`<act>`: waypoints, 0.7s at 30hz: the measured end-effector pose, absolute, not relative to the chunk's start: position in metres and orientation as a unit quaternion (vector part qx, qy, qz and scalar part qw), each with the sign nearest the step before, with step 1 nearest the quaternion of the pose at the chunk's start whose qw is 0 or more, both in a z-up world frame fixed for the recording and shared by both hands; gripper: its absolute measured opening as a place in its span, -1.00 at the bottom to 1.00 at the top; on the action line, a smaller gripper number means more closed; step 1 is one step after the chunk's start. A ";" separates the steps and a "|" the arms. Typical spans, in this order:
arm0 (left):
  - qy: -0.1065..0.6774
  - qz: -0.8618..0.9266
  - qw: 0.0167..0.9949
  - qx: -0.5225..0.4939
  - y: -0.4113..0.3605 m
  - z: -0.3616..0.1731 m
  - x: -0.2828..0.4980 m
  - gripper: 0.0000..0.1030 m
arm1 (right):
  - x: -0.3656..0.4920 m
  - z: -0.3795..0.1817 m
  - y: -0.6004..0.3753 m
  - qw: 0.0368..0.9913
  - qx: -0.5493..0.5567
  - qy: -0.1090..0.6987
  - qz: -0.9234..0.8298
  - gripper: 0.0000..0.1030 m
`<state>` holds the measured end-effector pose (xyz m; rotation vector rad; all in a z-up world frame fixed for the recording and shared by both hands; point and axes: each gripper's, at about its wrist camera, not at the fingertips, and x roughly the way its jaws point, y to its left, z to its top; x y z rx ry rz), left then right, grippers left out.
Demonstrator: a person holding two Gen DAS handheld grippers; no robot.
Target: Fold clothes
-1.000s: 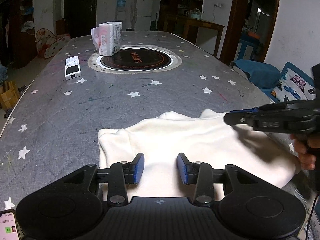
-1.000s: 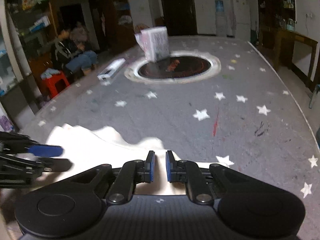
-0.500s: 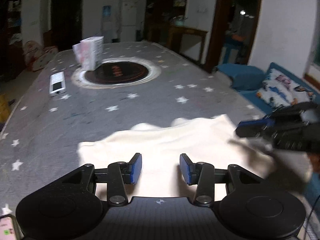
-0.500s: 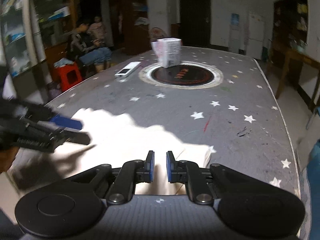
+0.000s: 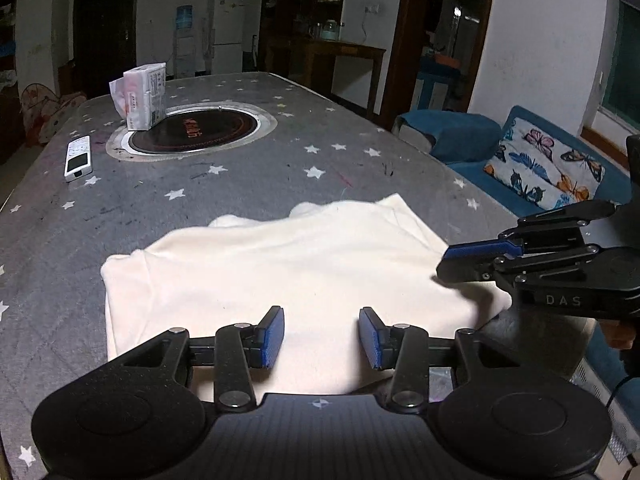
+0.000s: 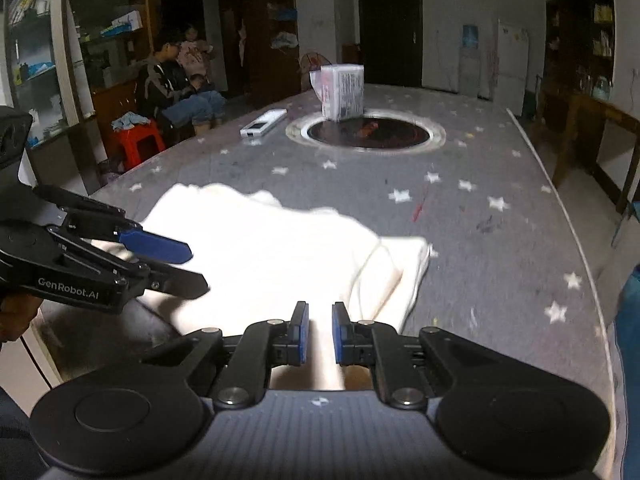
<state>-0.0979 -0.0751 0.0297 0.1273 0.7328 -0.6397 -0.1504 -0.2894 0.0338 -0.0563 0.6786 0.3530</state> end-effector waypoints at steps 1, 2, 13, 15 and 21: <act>0.356 -0.304 0.881 0.060 -0.075 0.029 -0.096 -0.13 | -0.148 0.035 -0.289 0.929 -0.024 0.327 0.173 -0.79; 0.360 -0.303 0.880 0.059 -0.075 0.027 -0.094 -0.13 | -0.145 0.035 -0.288 0.930 -0.020 0.324 0.173 -0.79; 0.373 -0.291 0.879 0.051 -0.072 0.031 -0.092 -0.02 | -0.136 0.023 -0.289 0.930 -0.007 0.331 0.158 -0.79; 0.371 -0.287 0.882 0.050 -0.070 0.033 -0.094 0.01 | -0.141 0.026 -0.284 0.932 -0.022 0.325 0.163 -0.78; 0.365 -0.270 0.890 0.047 -0.056 0.037 -0.099 0.03 | -0.154 0.035 -0.268 0.929 -0.034 0.312 0.198 -0.77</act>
